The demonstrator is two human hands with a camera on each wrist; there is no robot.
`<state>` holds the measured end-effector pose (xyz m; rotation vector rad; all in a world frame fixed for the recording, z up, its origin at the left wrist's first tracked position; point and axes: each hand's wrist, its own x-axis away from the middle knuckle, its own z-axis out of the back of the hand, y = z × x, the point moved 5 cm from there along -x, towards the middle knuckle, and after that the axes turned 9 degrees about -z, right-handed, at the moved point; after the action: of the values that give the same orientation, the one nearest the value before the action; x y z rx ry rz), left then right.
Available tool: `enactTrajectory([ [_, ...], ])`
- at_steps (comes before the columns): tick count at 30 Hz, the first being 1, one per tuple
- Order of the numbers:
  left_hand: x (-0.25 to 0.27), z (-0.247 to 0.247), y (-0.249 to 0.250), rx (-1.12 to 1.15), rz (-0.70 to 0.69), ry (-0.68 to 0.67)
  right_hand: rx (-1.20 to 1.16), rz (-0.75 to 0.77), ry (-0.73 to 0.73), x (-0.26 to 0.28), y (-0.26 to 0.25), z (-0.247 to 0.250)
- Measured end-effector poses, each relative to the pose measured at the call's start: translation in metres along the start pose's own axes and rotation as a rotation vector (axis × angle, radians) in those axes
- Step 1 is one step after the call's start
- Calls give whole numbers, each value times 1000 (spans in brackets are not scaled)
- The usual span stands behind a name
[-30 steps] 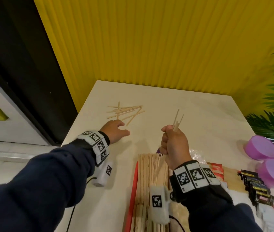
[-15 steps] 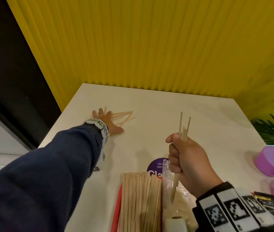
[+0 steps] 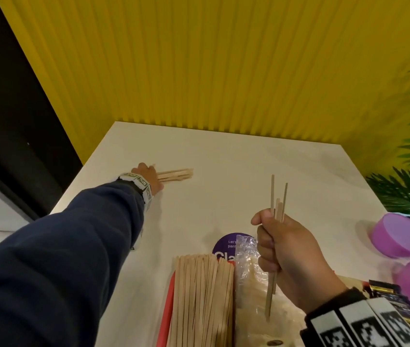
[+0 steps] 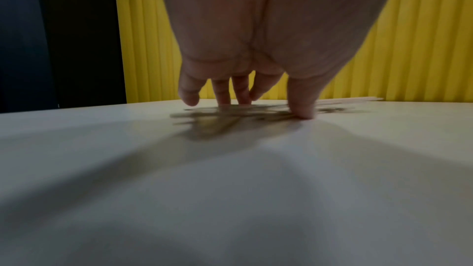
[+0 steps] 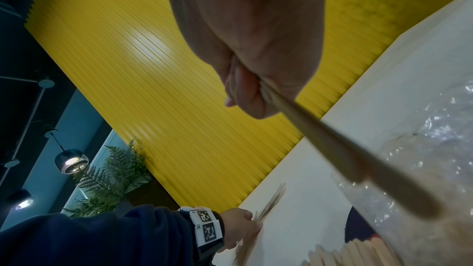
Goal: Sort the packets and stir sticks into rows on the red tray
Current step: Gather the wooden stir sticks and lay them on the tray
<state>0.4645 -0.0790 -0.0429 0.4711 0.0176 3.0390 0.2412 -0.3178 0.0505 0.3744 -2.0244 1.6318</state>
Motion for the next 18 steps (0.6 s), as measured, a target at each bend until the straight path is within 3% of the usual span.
enactTrajectory([
  [8, 29, 5, -1, 11, -48, -17, 9, 10, -11, 3, -2, -8],
  [13, 66, 2, 17, -195, -167, -108, 12, -11, -13, 11, 2, -16],
  [18, 108, -4, 14, -251, -190, -142, -33, -24, -33, 24, 4, -26],
])
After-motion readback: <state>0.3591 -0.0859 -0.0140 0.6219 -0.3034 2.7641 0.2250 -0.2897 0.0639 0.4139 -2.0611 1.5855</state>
